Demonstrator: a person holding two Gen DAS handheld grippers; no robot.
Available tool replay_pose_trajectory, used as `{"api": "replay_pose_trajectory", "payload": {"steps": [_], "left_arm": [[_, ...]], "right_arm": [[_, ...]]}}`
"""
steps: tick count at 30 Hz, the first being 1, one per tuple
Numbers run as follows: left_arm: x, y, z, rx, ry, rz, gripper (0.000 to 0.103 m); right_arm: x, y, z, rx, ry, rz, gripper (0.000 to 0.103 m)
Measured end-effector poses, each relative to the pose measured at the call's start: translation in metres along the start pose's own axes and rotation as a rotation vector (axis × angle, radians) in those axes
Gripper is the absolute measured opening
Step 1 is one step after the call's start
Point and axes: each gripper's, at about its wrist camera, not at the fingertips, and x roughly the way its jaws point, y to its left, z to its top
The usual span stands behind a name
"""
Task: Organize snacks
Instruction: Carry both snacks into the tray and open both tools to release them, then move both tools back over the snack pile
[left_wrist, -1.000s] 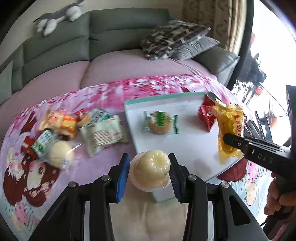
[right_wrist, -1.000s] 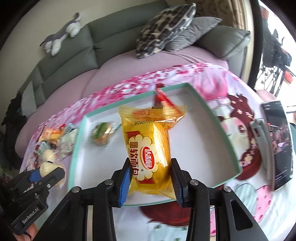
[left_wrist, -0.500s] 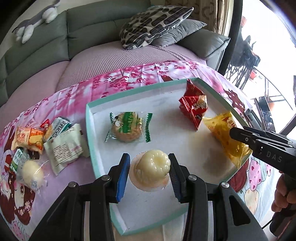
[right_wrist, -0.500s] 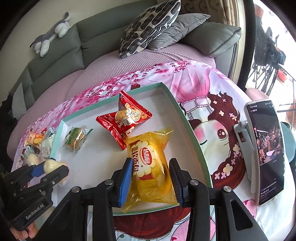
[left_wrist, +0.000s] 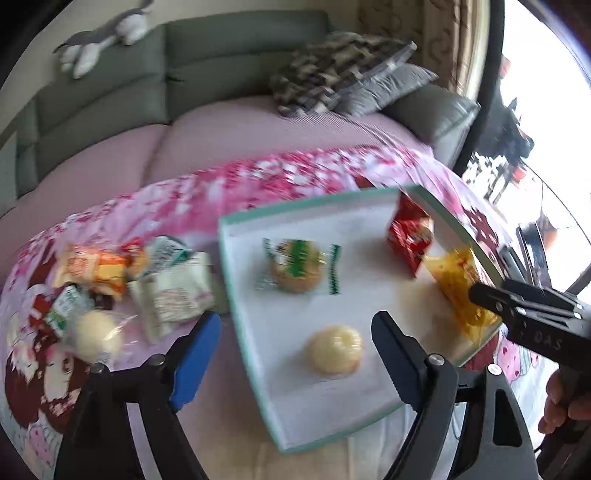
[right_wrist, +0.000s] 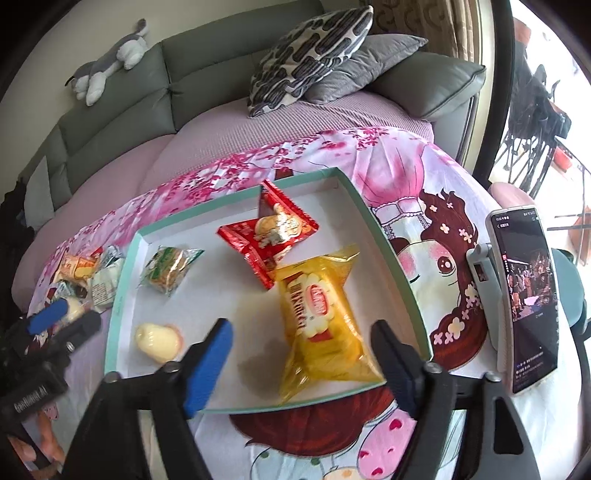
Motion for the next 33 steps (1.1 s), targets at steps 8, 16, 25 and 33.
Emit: {"api": "replay_pose_trajectory", "payload": {"steps": [8,16,25,33], "left_arm": [[-0.034,0.061,-0.016,-0.148,-0.064,0.132,0.097],[-0.069,0.128,-0.038,-0.28,-0.106,0.212,0.1],[-0.101,0.201,-0.066,-0.397,-0.149,0.284,0.1],[-0.118,0.253,-0.087,-0.477,-0.182,0.325,0.101]], "right_arm": [[-0.018,0.034,-0.012,-0.057,-0.008,-0.001,0.1],[-0.032,0.078,-0.019,-0.109,-0.028,0.022,0.103],[-0.033,0.141,-0.025,-0.178,-0.036,0.096,0.103],[-0.02,0.196,-0.031,-0.239,-0.015,0.152,0.103]]}}
